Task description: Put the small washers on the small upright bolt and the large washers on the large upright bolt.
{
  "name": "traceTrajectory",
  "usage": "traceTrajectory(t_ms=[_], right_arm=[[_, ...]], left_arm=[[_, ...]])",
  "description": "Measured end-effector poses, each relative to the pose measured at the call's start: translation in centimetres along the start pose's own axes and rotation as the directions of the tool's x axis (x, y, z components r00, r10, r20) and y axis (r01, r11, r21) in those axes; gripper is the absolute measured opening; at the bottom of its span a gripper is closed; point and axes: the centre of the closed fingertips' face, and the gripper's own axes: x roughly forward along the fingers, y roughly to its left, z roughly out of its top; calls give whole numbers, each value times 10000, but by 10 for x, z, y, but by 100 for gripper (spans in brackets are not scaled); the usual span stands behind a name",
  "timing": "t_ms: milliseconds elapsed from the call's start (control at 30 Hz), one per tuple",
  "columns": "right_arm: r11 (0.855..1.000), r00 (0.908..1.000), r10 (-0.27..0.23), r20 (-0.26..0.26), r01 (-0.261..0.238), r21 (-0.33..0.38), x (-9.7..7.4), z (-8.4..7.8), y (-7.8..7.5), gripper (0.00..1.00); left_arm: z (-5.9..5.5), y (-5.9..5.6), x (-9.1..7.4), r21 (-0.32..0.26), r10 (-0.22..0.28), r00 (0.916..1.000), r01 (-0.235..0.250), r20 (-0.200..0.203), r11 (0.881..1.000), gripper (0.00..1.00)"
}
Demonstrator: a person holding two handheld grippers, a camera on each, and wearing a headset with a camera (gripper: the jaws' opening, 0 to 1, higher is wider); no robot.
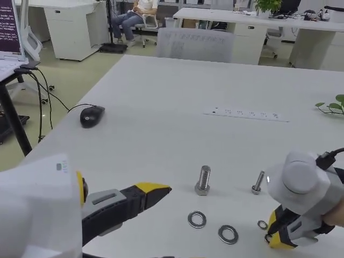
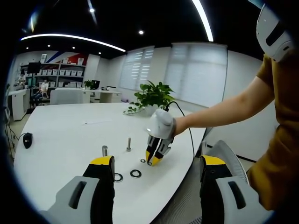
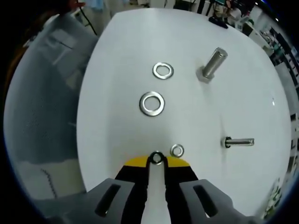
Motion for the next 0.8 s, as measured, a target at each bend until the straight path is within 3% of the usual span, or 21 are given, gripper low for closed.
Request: traceTrajectory(t_ms=[400, 800], right_arm=[[10000, 10000, 43, -77, -43, -8, -2, 0, -1, 12], [9999, 9999, -137, 37, 137, -46, -21, 5, -12, 12]], left_arm=[[0, -1, -1, 16, 17, 10000, -17, -36, 10000, 74], [0, -4, 0, 27, -19, 10000, 19, -7, 10000, 74]])
